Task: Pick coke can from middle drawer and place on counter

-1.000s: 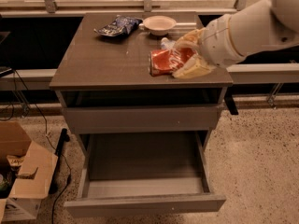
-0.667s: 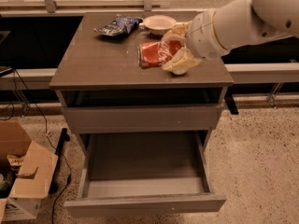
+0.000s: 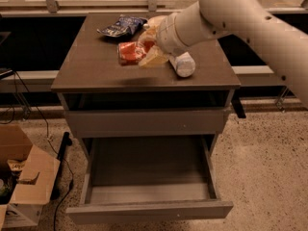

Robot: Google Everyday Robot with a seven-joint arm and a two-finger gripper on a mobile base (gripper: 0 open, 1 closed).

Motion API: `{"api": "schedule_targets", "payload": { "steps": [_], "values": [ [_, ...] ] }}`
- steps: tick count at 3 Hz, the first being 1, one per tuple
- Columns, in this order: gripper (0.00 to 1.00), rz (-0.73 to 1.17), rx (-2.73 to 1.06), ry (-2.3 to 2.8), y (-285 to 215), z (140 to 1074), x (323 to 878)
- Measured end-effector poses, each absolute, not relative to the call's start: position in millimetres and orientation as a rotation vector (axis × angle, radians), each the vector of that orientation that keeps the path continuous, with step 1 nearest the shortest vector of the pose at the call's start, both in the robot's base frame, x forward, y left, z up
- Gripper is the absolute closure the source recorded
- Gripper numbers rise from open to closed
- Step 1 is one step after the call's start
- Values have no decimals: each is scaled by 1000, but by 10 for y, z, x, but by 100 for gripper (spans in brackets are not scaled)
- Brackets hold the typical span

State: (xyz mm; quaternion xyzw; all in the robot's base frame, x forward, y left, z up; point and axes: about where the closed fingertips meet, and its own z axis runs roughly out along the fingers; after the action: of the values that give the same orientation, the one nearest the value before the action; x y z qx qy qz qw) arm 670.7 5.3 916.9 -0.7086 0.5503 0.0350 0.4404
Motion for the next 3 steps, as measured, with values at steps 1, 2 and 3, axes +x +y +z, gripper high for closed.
{"api": "schedule_targets", "payload": {
  "steps": [1, 2, 3],
  "values": [
    [62, 133, -1770, 1396, 278, 8934, 6963],
    [44, 159, -1765, 1436, 377, 8784, 7141],
    [21, 196, -1697, 1488, 390, 8773, 7233]
  ]
}}
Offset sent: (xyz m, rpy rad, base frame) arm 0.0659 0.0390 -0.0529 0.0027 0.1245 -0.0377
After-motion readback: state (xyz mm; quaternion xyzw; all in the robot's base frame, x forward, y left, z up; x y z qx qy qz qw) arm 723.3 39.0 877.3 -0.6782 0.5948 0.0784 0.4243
